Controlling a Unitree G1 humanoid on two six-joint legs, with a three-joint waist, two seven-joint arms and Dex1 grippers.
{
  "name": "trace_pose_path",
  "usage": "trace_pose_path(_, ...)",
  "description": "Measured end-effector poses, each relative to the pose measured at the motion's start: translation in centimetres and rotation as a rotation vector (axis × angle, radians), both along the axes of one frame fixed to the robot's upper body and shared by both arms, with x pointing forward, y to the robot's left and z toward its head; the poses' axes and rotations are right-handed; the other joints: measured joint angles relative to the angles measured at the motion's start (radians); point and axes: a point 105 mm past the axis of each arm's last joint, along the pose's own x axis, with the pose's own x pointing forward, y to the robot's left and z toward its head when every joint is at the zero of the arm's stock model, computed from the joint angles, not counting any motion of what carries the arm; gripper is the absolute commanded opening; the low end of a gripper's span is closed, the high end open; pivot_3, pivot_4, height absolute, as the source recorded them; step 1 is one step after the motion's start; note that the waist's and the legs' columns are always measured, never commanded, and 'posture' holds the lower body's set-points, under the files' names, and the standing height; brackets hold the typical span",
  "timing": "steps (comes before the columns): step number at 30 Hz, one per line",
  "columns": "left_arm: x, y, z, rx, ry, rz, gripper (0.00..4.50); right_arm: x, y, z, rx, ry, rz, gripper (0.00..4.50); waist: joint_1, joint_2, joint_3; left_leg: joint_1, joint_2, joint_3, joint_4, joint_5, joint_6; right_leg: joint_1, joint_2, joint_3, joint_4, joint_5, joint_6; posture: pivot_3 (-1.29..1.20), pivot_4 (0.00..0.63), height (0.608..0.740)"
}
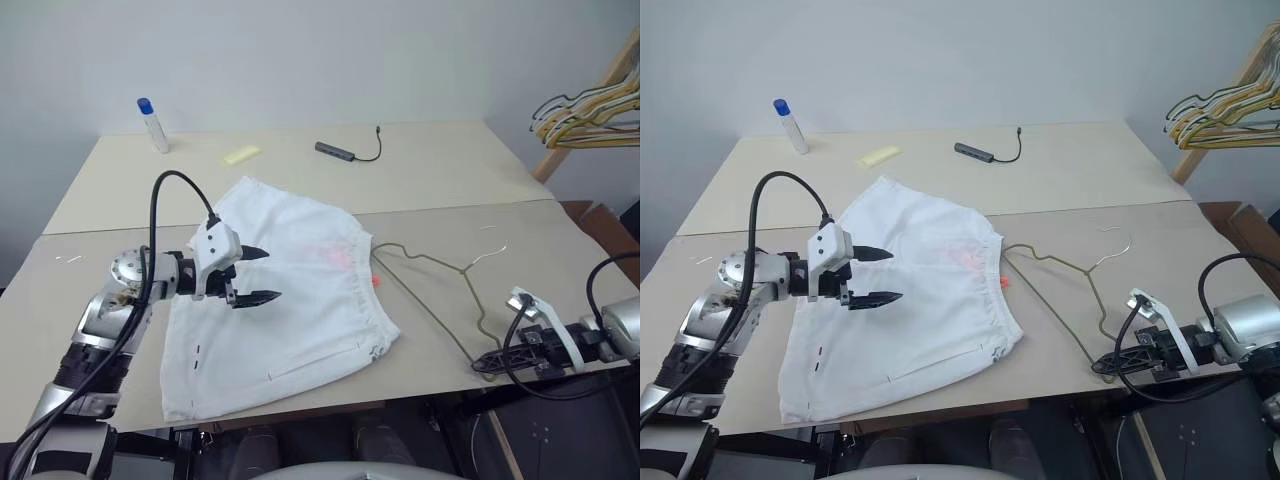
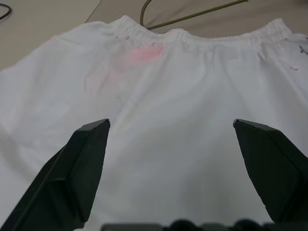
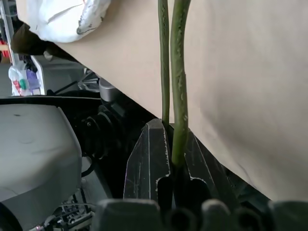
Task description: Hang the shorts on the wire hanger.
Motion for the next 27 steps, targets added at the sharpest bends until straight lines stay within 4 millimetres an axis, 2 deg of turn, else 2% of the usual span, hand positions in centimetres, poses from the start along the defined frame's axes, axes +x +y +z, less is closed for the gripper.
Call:
trace_pose_path(9,0.3,-0.1,-0.2,0.0,-0.01,0.021,4.46,0.0,0.4,-0.3,-0.024,0.012,0.046,0.0,0.001,0.0,0.0,0.0,0.0,0.0,0.0,0.0,0.0,0.0,0.0,0.0,0.0,0.0,0.0,-0.02,0.0,0.74)
trace_pose_path(16,0.3,-0.1,-0.6,0.016,-0.011,0.037,4.46,1.8,0.9,-0.1,-0.052,-0.024,0.085,0.0,0.002,0.001,0.0,0.001,0.0,0.0,0.0,0.0,0.0,0.0,0.0,0.0,0.0,0.0,-0.001,-0.01,0.0,0.74)
trace_pose_path(24,0.1,0.1,-1.2,0.025,-0.002,0.052,4.46,2.6,1.5,-0.3,-0.061,-0.028,0.148,0.0,0.014,0.001,0.001,0.0,0.0,0.0,0.0,0.0,0.0,0.0,0.0,0.0,0.001,0.001,-0.001,0.02,0.0,0.74)
trace_pose_path(27,0.2,0.0,-1.2,0.024,-0.005,0.055,4.46,3.7,2.0,-0.2,-0.045,-0.029,0.126,0.0,0.017,0.001,0.0,0.001,0.0,0.0,0.0,0.0,0.0,0.0,0.0,0.0,0.001,0.001,-0.002,0.03,0.0,0.74)
